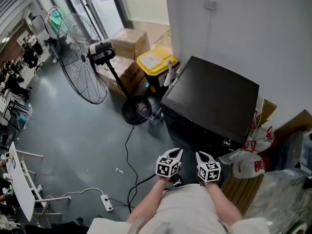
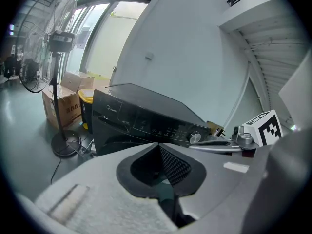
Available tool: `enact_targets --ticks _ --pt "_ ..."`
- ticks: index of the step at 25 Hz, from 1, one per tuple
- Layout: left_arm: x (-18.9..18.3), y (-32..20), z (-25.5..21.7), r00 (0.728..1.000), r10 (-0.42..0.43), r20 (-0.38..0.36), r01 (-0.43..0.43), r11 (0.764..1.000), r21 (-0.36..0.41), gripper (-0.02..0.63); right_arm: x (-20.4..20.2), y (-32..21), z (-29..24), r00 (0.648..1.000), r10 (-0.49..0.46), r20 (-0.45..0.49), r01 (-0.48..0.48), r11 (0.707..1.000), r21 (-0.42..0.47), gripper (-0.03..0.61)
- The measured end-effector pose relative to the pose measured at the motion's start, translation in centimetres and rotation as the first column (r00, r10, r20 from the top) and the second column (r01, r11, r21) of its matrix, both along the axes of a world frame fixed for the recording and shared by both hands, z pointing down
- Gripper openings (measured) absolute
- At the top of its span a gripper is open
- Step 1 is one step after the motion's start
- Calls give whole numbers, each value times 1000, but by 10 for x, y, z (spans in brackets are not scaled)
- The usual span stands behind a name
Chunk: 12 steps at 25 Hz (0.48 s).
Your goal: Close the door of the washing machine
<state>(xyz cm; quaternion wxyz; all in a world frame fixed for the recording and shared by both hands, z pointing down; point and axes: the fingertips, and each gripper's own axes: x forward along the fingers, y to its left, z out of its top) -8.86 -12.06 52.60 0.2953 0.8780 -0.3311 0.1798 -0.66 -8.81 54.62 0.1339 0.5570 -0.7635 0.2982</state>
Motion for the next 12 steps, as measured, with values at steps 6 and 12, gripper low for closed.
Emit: enact_targets --ticks 6,12 --pt "-5 0 3 1000 -8 1 8 1000 -16 2 -3 -2 -2 1000 -9 2 9 1000 10 2" --pt "-8 -1 9 1000 -25 -6 25 999 -42 2 -6 -1 1 1000 -18 2 18 1000 1 2"
